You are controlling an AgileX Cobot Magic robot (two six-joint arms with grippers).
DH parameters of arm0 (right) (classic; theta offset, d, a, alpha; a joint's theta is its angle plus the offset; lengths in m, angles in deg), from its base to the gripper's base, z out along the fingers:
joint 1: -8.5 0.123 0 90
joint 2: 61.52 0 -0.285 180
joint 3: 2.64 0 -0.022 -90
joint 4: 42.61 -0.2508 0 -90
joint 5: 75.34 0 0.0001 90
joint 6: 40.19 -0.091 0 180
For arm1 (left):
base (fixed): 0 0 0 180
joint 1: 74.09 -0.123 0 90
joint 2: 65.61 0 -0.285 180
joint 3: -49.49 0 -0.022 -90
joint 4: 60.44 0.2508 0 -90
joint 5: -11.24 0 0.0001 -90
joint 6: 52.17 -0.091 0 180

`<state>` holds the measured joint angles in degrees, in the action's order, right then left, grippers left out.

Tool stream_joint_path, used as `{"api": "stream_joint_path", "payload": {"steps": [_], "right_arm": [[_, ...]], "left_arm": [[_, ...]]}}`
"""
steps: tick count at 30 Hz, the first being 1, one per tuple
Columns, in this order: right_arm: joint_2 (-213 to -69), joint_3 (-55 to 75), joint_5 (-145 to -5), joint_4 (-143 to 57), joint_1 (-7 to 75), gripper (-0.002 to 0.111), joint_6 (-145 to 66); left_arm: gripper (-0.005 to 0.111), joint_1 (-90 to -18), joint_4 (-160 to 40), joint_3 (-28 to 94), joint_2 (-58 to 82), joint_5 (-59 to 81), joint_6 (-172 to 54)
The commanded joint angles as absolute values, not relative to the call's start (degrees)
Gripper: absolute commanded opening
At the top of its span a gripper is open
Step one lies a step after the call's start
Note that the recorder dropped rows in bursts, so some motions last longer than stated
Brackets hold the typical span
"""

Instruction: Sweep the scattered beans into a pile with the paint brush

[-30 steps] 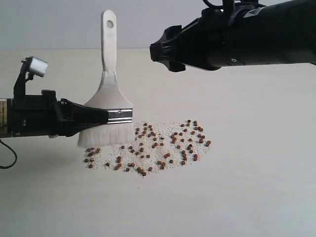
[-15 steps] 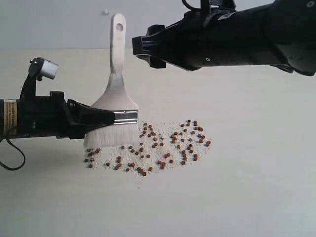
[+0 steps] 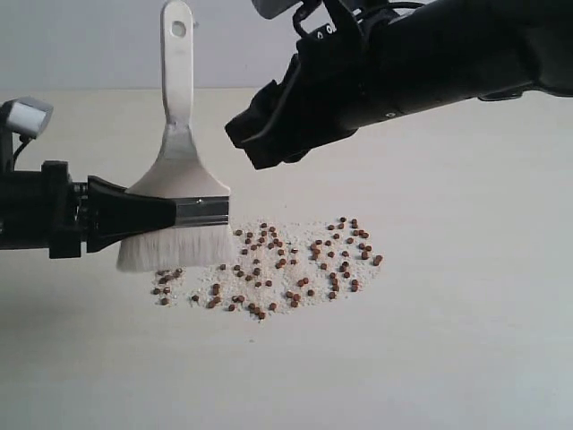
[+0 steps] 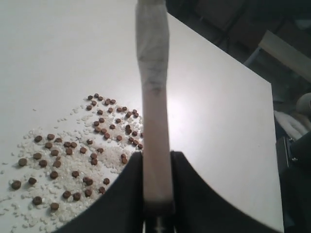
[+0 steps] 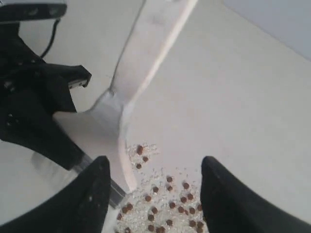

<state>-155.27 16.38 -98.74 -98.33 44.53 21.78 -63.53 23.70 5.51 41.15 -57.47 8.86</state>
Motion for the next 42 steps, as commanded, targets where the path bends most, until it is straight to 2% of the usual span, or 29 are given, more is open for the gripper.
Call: {"api": "stream_joint_path", "payload": {"steps": [1, 10, 15, 20, 24, 26, 34, 37, 42], "right_arm": [[-154.91, 15.85, -97.77, -103.76, 44.13, 0.048, 25.13], [-154.02, 15.85, -98.20, -100.81, 42.26, 0.047, 30.29], [-154.09, 15.85, -109.43, -101.88, 36.15, 0.026, 36.46], [-156.63, 15.96, -119.83, -118.66, 27.29, 0.001, 48.09], [-164.32, 15.96, -138.93, -132.51, 22.32, 0.000, 59.21], [-167.48, 15.96, -143.28, -135.01, 21.66, 0.000, 61.67], [-172.44, 15.96, -138.27, -139.10, 21.80, 0.000, 52.31], [-172.44, 15.83, -138.57, -138.64, 22.50, 0.000, 61.29], [-172.44, 15.83, -139.06, -141.40, 22.50, 0.000, 62.54]], "left_arm": [[0.000, -63.77, 23.93, 5.83, 42.92, -58.72, 9.22], [0.000, -63.77, 24.90, 5.83, 43.28, -58.72, 8.63], [0.000, -63.77, 24.90, 5.83, 43.28, -58.72, 8.63], [0.000, -63.77, 25.67, 5.83, 43.28, -58.72, 9.09], [0.000, -63.77, 25.82, 5.83, 43.28, -58.72, 9.57], [0.000, -63.77, 25.82, 5.83, 43.28, -58.72, 9.57], [0.000, -63.77, 25.65, 5.83, 43.28, -58.72, 9.84], [0.000, -63.77, 25.79, 5.83, 43.28, -58.72, 9.84], [0.000, -63.77, 25.92, 5.83, 43.28, -58.72, 9.84]]}}
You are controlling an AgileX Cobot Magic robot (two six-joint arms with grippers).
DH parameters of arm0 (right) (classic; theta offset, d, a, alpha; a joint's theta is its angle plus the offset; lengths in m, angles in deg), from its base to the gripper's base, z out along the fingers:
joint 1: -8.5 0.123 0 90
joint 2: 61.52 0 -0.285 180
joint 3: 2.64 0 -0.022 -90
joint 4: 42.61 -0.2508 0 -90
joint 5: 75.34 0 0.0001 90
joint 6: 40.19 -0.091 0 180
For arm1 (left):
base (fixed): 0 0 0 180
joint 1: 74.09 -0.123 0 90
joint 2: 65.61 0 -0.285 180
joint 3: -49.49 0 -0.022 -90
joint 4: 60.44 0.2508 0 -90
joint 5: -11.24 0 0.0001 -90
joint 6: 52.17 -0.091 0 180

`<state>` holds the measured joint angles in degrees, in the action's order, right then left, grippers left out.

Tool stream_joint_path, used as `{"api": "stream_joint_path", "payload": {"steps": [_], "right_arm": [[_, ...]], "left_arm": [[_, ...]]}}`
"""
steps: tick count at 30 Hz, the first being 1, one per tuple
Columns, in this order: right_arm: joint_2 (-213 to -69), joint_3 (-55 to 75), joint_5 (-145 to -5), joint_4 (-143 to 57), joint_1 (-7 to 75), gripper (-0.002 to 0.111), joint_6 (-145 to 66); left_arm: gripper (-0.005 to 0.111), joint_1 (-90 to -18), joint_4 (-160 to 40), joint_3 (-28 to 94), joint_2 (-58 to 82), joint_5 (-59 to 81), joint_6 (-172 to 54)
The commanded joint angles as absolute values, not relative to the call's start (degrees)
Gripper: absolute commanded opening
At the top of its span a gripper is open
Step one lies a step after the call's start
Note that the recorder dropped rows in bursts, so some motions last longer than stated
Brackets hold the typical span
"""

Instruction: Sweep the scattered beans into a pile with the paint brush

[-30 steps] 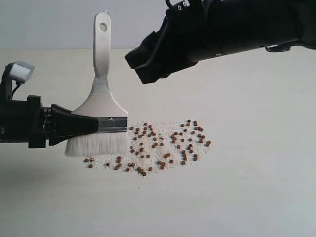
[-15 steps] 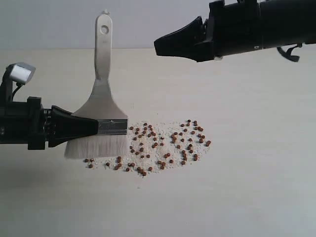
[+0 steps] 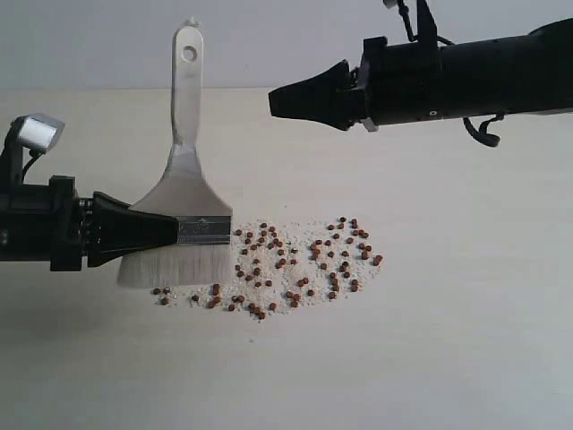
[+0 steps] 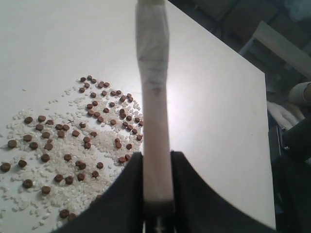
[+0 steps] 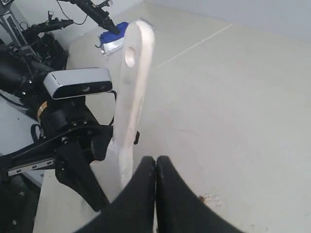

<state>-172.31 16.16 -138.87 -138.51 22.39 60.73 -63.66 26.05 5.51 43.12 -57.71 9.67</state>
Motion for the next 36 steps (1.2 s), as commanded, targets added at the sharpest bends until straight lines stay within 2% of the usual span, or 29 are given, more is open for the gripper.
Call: {"api": "stream_joint_path", "payload": {"steps": [1, 12, 24, 26, 29, 31, 36], "right_arm": [[-172.44, 15.83, -138.21, -141.78, 22.50, 0.000, 62.54], [-172.44, 15.83, -145.30, -142.56, 22.50, 0.000, 65.73], [-173.36, 15.72, -141.46, -142.56, 22.50, 0.001, 67.44], [-173.89, 15.35, -141.18, -142.56, 22.50, 0.009, 67.44], [-174.40, 14.53, -141.65, -141.54, 22.50, 0.032, 67.68], [-174.62, 14.18, -141.65, -141.87, 23.17, 0.042, 69.00], [-175.91, 14.18, -141.76, -142.56, 26.40, 0.046, 72.95]], "left_arm": [[0.000, -63.77, 25.92, 5.83, 43.28, -58.72, 9.84], [0.000, -63.77, 25.93, 5.83, 43.28, -58.72, 10.10], [0.000, -63.77, 26.14, 5.83, 43.28, -58.72, 10.08], [0.000, -63.77, 26.14, 5.83, 43.28, -58.72, 10.08], [0.000, -63.77, 26.14, 5.83, 43.28, -58.72, 10.08], [0.000, -63.77, 26.25, 5.83, 43.28, -58.72, 9.79], [0.000, -63.77, 26.14, 5.83, 43.28, -58.72, 9.65]]}}
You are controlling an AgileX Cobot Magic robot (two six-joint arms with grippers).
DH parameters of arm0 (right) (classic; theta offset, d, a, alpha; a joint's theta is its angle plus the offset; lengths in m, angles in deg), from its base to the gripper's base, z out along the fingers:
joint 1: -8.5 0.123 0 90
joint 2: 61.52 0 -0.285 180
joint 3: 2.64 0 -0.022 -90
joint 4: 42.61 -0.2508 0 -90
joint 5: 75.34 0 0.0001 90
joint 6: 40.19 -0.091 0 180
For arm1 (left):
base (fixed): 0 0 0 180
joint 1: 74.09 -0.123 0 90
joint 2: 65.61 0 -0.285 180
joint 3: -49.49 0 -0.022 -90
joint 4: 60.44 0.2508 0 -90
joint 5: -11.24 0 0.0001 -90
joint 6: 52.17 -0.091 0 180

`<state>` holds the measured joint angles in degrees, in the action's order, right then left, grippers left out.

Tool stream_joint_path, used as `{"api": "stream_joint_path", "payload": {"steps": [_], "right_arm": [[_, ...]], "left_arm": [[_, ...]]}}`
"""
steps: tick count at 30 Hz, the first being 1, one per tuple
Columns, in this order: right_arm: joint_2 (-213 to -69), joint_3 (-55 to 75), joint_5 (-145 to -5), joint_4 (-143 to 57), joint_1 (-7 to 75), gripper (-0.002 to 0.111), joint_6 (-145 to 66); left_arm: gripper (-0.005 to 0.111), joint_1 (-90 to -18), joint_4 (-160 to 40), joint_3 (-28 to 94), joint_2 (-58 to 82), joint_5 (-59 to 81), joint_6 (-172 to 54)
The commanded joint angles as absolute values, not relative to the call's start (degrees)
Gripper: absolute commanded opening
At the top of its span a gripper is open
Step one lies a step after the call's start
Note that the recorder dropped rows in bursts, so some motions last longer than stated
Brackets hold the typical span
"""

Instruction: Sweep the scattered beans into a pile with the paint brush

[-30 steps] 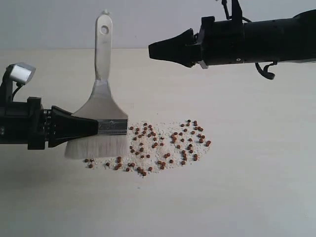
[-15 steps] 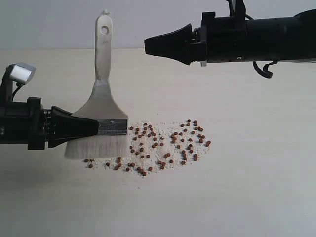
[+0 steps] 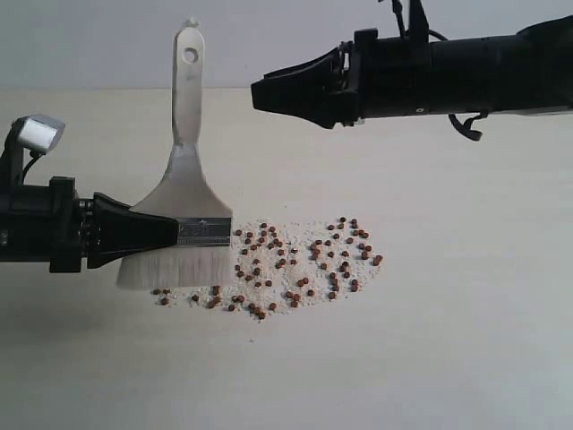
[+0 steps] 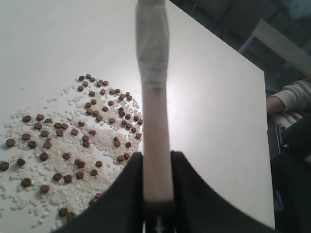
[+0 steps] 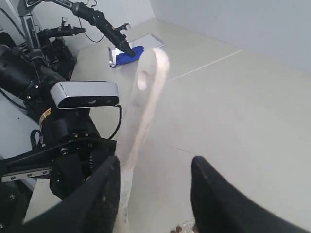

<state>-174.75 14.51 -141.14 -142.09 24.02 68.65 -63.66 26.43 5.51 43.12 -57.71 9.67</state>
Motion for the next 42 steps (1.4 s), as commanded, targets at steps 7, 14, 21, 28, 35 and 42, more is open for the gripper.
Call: {"api": "stream_joint_path", "payload": {"steps": [7, 14, 21, 28, 35, 42], "right_arm": [[-176.81, 13.45, -139.66, -142.56, 30.74, 0.062, 78.95], [-179.24, 8.08, -138.08, -142.56, 30.83, 0.061, 73.48], [-182.81, 2.94, -141.59, -142.56, 31.46, 0.061, 67.28], [-186.38, -0.19, -143.96, -142.56, 31.85, 0.061, 61.03], [-186.80, -0.29, -145.31, -142.56, 31.85, 0.061, 61.14], [-187.29, -0.49, -145.31, -142.56, 31.85, 0.061, 62.07]], "left_arm": [[0.000, -63.77, 26.27, 5.83, 43.28, -58.72, 9.53], [0.000, -63.77, 26.37, 5.83, 43.28, -58.72, 9.29], [0.000, -63.77, 26.37, 5.83, 43.28, -58.72, 8.89], [0.000, -63.77, 26.37, 5.83, 43.28, -58.72, 8.18], [0.000, -63.77, 26.15, 5.83, 43.28, -58.72, 8.06], [0.000, -63.77, 26.15, 5.83, 43.28, -58.72, 8.06]]}}
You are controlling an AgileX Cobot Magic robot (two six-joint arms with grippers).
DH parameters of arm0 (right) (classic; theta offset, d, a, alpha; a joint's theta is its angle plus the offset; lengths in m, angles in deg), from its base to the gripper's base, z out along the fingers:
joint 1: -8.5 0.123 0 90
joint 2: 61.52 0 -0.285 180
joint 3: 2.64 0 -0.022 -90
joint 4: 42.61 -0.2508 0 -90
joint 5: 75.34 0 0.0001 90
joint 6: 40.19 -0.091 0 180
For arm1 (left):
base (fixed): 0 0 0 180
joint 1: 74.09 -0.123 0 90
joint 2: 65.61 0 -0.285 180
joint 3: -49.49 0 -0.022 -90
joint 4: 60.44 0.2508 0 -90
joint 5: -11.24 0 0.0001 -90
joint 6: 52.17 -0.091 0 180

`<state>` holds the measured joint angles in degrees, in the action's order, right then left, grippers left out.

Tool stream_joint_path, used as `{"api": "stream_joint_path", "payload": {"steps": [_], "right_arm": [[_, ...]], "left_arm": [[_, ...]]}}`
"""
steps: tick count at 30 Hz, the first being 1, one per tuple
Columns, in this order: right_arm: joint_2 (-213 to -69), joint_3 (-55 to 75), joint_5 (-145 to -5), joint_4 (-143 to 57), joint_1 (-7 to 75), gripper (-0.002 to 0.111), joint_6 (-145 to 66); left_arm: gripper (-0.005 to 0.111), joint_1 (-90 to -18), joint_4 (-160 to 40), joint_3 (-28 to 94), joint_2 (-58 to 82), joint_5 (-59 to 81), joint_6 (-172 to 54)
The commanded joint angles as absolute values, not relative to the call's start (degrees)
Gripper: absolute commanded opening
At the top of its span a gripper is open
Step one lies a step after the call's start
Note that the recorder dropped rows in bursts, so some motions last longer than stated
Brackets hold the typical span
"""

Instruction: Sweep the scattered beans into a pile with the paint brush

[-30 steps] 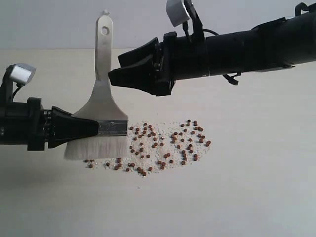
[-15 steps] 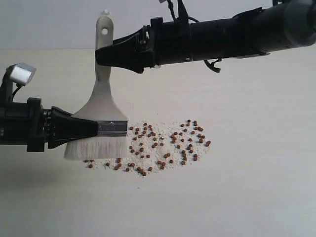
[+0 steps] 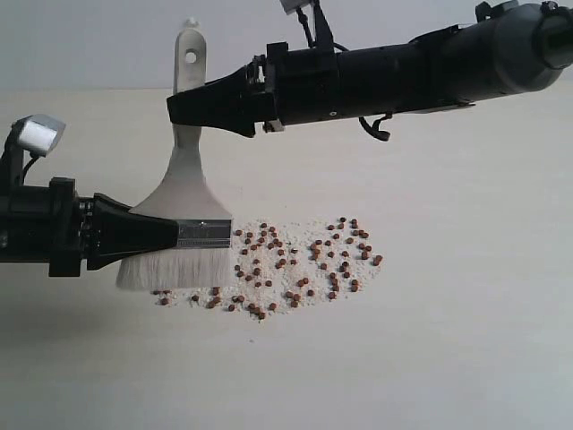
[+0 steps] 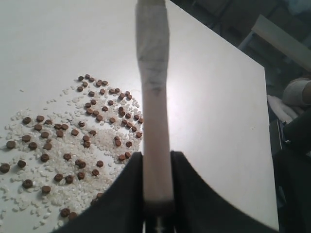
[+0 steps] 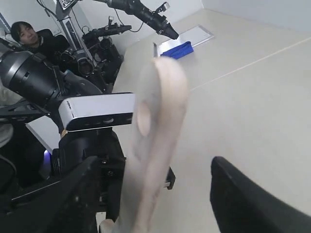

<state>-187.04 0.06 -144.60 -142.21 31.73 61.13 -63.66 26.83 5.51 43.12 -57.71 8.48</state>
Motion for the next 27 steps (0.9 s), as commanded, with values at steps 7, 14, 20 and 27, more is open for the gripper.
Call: {"api": "stream_joint_path", "payload": {"steps": [7, 14, 20, 27], "right_arm": [[-187.29, -0.71, -145.31, -142.56, 31.85, 0.055, 62.46], [-187.29, -0.84, -145.31, -142.56, 31.85, 0.055, 62.11], [-187.29, -2.50, -145.31, -142.56, 33.73, 0.055, 61.59], [-187.29, -2.99, -141.07, -142.56, 34.13, 0.055, 61.45]], "left_arm": [[0.000, -63.77, 26.05, 5.83, 43.28, -58.72, 8.04], [0.000, -63.77, 25.92, 5.83, 43.28, -58.72, 8.04], [0.000, -63.77, 25.70, 5.83, 43.28, -58.72, 8.04], [0.000, -63.77, 25.92, 5.83, 43.28, -58.72, 8.15]]}}
